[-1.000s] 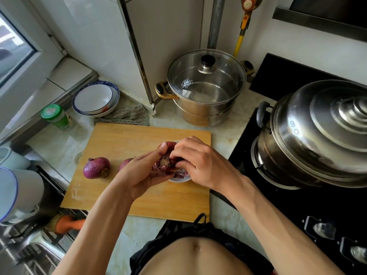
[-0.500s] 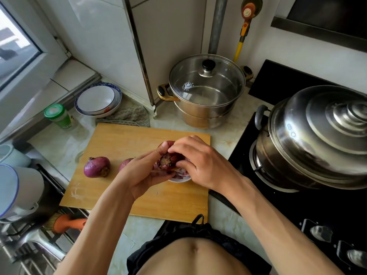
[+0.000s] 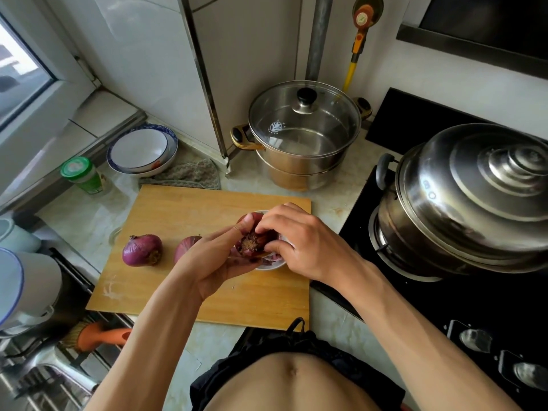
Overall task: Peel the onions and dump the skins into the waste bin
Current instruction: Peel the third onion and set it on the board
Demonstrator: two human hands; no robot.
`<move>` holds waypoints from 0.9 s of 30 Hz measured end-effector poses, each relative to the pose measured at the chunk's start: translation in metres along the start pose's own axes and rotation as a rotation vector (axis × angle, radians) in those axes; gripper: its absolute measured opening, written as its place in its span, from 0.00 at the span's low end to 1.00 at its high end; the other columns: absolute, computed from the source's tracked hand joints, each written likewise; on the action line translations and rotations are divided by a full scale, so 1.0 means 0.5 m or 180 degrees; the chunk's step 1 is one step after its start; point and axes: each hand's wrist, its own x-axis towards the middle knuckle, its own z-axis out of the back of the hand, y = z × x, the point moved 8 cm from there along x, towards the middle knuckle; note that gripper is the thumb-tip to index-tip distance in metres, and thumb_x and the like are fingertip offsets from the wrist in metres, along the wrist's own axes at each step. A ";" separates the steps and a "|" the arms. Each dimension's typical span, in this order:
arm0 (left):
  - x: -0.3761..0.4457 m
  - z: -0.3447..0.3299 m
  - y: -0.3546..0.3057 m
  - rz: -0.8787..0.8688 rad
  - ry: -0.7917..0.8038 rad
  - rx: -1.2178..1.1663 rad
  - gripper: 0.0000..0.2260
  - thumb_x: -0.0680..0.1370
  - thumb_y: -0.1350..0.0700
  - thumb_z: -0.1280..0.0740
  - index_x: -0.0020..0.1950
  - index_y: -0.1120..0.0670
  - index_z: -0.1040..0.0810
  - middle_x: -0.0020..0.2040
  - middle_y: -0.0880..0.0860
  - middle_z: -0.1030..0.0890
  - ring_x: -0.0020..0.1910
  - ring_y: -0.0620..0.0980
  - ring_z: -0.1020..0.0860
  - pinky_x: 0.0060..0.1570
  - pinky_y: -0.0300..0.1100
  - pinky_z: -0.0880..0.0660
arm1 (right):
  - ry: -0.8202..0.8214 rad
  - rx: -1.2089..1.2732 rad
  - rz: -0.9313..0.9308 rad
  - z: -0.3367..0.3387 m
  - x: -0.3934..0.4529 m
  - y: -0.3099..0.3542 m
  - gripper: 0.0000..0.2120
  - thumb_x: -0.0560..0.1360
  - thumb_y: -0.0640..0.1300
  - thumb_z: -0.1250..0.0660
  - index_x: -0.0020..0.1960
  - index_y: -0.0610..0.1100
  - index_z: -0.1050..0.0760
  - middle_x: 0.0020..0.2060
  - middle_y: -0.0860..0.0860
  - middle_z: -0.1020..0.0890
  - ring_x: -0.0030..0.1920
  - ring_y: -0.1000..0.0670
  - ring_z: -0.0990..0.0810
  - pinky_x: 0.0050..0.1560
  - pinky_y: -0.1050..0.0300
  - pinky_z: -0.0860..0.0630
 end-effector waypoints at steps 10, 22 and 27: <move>-0.003 0.001 0.004 -0.0020 0.0023 -0.0014 0.20 0.72 0.47 0.28 0.58 0.58 0.16 0.51 0.61 0.13 0.47 0.57 0.13 0.47 0.47 0.15 | 0.0122 0.0072 -0.0111 -0.002 0.001 -0.001 0.12 0.68 0.31 0.25 0.50 0.37 0.21 0.48 0.45 0.19 0.52 0.50 0.25 0.53 0.57 0.26; 0.001 0.011 0.003 -0.0075 -0.0083 -0.0101 0.20 0.70 0.46 0.27 0.57 0.57 0.16 0.45 0.59 0.13 0.42 0.55 0.14 0.44 0.45 0.15 | 0.0222 0.0053 -0.0193 -0.013 0.004 0.005 0.13 0.72 0.31 0.29 0.55 0.37 0.24 0.49 0.46 0.23 0.51 0.49 0.26 0.50 0.59 0.26; 0.004 0.020 0.012 -0.0048 -0.0094 -0.0123 0.21 0.70 0.46 0.26 0.58 0.57 0.15 0.49 0.61 0.13 0.44 0.57 0.14 0.46 0.45 0.15 | 0.0261 -0.0003 -0.0267 -0.017 0.003 -0.003 0.14 0.72 0.33 0.27 0.56 0.39 0.22 0.52 0.45 0.23 0.55 0.47 0.23 0.54 0.56 0.24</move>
